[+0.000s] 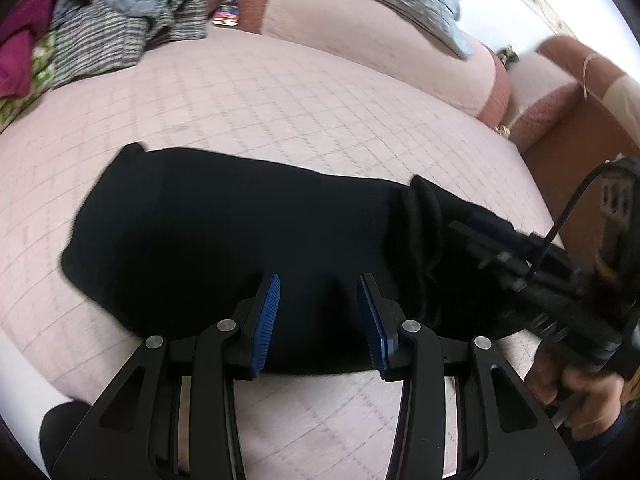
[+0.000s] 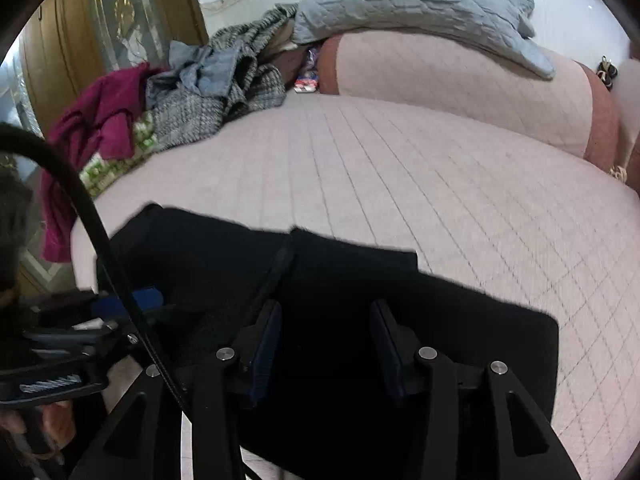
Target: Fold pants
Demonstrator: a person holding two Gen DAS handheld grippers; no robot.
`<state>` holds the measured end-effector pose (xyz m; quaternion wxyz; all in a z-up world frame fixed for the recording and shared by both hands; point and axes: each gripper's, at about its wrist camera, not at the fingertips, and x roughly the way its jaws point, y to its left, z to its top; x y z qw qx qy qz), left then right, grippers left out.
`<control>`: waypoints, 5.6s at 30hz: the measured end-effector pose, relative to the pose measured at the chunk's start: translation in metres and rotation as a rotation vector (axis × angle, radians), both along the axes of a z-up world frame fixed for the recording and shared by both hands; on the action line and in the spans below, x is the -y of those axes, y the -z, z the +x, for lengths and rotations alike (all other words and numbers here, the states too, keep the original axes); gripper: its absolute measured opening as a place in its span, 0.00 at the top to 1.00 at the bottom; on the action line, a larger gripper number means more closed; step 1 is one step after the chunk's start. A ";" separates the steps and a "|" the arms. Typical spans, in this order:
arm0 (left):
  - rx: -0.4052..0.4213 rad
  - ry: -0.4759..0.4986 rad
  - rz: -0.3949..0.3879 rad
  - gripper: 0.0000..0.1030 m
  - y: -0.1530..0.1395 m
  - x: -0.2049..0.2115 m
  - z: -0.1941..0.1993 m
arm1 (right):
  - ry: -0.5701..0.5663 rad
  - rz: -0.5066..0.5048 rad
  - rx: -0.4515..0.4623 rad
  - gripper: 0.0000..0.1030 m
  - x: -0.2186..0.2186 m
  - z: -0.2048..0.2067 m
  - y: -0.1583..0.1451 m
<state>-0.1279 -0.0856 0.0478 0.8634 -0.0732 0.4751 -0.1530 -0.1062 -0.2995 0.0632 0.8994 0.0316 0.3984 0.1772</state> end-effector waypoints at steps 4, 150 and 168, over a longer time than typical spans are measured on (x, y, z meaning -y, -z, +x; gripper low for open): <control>0.001 -0.097 -0.084 0.61 -0.005 -0.038 -0.016 | -0.115 0.047 0.047 0.49 -0.020 0.006 -0.023; 0.108 0.224 0.060 0.41 -0.017 0.043 0.004 | 0.265 0.152 -0.069 0.91 0.137 -0.093 0.006; 0.115 0.252 0.058 0.41 -0.029 0.038 0.016 | 0.306 0.213 -0.082 0.50 0.132 -0.078 0.003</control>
